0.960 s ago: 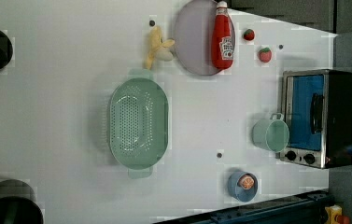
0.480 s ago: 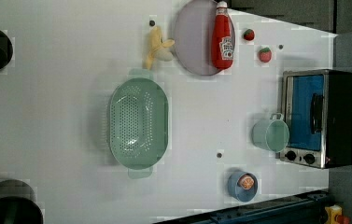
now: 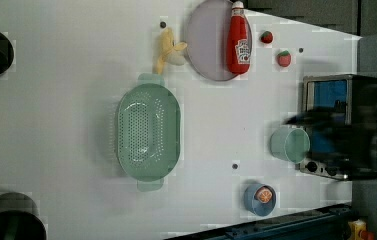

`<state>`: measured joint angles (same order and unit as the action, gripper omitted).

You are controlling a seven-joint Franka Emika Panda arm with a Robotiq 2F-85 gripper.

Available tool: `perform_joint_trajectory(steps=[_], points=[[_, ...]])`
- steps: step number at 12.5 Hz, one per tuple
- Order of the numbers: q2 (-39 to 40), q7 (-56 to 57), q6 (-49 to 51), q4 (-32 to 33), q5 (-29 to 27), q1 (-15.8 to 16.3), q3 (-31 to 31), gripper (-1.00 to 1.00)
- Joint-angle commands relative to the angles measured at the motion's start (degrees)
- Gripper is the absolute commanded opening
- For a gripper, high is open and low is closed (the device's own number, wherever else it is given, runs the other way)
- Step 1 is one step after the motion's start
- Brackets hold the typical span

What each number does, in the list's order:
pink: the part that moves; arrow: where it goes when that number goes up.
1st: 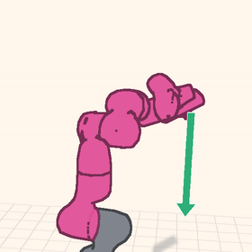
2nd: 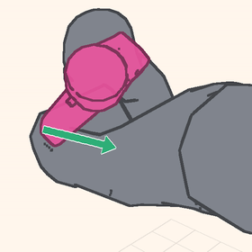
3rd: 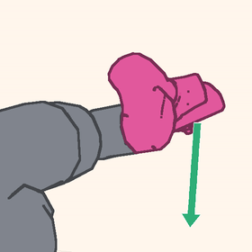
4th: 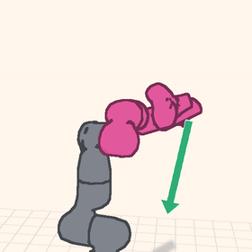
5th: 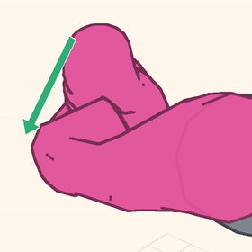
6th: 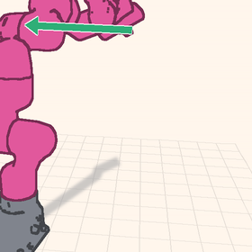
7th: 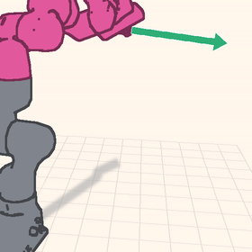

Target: Drag strainer left to right.

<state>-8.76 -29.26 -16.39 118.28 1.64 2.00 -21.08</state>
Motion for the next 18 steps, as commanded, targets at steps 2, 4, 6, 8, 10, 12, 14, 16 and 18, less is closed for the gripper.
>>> perform_joint_trajectory(steps=[2,4,6,8,10,12,14,16,18], points=[[5.0,-26.5,-9.6,1.8,-0.3,1.9,-7.3,1.00],[10.9,-34.9,-14.6,1.9,0.0,2.0,-9.7,1.00],[16.8,-41.0,-19.7,2.2,0.0,2.1,-11.0,1.00],[22.8,-46.1,-25.1,2.3,0.3,2.6,-11.1,1.00],[28.7,-48.5,-30.7,2.3,1.8,2.9,-10.8,1.00],[33.7,-48.7,-36.0,2.3,3.7,3.0,-9.8,1.00],[37.6,-48.7,-39.9,2.3,3.8,3.2,-9.0,1.00],[40.1,-48.7,-43.4,2.3,4.1,4.0,-7.5,1.00],[41.5,-48.7,-45.2,2.5,6.3,5.2,-5.2,1.00]])
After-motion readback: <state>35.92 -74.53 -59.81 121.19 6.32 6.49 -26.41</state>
